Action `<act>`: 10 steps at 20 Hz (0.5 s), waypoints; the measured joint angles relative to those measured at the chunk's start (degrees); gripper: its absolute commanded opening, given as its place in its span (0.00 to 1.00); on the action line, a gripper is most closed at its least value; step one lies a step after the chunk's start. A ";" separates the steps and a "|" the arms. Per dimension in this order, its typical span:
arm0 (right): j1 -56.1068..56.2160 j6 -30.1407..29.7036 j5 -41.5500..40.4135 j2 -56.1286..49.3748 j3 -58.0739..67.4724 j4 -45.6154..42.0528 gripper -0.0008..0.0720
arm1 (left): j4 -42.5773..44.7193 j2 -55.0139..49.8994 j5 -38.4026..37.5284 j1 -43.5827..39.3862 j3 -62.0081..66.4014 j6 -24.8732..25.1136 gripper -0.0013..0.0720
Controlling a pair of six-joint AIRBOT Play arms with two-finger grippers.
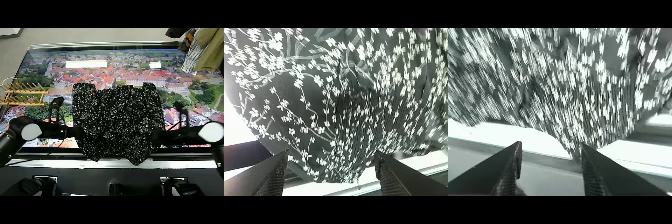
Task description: Fold the clothes and pants, and hang the long-sleeved shirts on hangers.
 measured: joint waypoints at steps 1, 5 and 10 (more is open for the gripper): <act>3.82 1.92 0.15 0.11 -0.92 -2.32 0.73 | 1.60 0.07 -0.02 -2.25 0.00 -1.07 0.85; 21.51 14.27 -2.19 0.33 -5.14 -12.33 0.73 | 5.81 0.20 -0.11 -9.99 -1.18 -6.40 0.85; 38.51 31.98 -8.63 0.33 -11.28 -21.55 0.73 | 7.78 0.20 -0.02 -14.58 -5.03 -10.73 0.85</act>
